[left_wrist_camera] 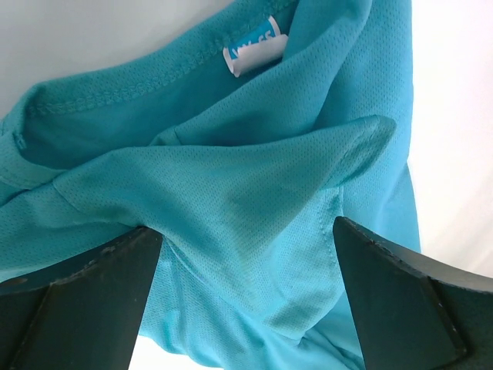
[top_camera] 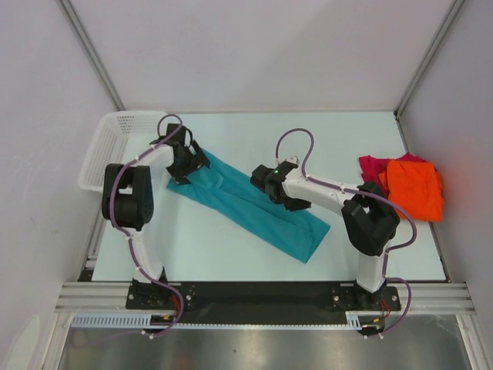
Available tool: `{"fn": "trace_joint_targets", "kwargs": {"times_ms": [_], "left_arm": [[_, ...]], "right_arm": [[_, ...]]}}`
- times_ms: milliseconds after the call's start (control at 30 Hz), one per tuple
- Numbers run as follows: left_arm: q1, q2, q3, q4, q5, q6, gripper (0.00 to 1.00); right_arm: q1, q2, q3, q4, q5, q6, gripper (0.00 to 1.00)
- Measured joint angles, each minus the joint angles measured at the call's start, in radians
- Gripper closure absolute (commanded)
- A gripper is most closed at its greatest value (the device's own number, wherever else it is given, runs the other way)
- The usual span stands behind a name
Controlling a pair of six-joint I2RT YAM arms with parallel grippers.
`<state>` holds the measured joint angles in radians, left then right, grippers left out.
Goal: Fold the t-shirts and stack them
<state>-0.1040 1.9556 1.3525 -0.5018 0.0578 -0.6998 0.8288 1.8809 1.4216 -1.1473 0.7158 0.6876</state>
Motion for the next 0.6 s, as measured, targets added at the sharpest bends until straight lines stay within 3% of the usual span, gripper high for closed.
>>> {"fn": "trace_joint_targets", "kwargs": {"times_ms": [600], "left_arm": [[0.009,0.238,0.351,-0.053,0.109,0.0,0.01]], "right_arm": [[-0.009,-0.042,0.025,-0.073,0.002,0.019,0.76]]}}
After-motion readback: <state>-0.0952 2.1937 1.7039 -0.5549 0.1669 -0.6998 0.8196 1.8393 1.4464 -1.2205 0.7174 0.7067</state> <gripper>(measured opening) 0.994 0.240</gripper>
